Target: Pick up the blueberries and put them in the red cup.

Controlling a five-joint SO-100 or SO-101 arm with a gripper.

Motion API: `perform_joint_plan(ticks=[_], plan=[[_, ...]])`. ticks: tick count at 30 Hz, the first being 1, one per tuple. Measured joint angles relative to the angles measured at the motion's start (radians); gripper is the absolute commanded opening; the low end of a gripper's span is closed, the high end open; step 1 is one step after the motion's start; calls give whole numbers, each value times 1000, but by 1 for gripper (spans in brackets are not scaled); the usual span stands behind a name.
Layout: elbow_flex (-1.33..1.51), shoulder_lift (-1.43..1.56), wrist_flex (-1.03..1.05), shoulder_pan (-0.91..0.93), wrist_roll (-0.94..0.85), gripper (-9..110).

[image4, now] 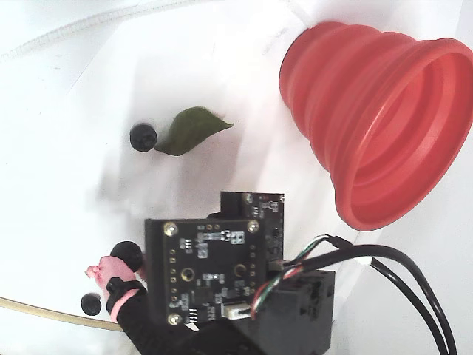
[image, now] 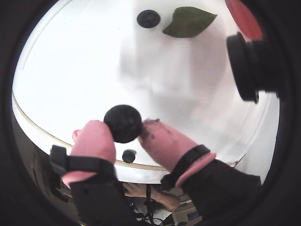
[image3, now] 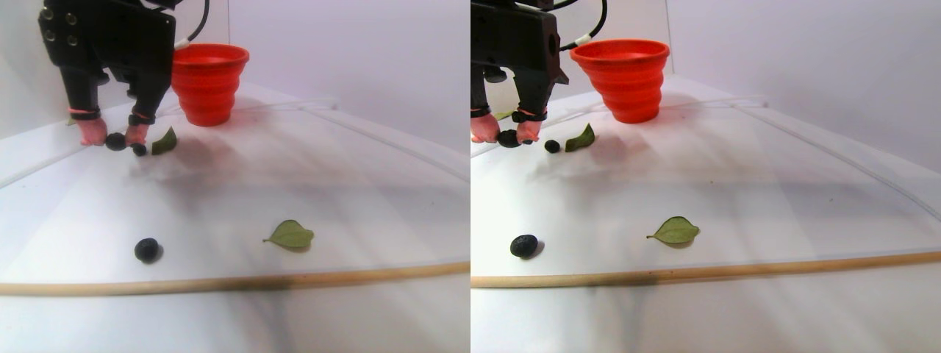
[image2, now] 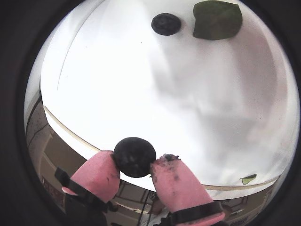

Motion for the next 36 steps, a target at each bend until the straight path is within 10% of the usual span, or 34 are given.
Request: perform_joint_plan(ticks=[36], plan=[[-107, 328, 337, 121, 37, 12]])
